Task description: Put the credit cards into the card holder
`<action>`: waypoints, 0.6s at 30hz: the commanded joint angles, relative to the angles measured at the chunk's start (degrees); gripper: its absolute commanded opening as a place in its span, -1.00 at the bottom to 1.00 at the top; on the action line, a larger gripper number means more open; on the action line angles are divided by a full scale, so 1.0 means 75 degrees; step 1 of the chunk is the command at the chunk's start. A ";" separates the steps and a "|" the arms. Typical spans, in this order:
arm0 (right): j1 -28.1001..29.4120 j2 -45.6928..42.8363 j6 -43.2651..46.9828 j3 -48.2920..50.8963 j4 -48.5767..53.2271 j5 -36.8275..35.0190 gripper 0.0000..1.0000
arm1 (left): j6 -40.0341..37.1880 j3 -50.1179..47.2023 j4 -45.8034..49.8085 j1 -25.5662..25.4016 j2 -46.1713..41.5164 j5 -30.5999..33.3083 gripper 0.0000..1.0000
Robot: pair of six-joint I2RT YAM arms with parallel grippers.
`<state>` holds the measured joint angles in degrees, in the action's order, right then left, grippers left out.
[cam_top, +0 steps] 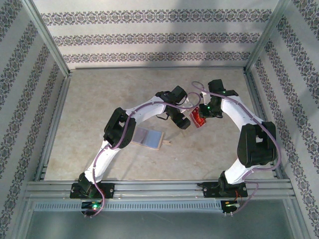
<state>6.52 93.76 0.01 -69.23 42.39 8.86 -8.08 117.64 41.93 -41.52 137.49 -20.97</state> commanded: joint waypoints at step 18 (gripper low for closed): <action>0.0109 -0.0172 0.0098 -0.0072 0.0327 -0.0026 -0.16 | -0.0140 -0.0166 0.0698 0.0040 0.0008 0.0140 0.77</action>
<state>6.55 91.81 0.45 -69.23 43.53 7.55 -8.10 117.64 41.95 -41.52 137.49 -20.97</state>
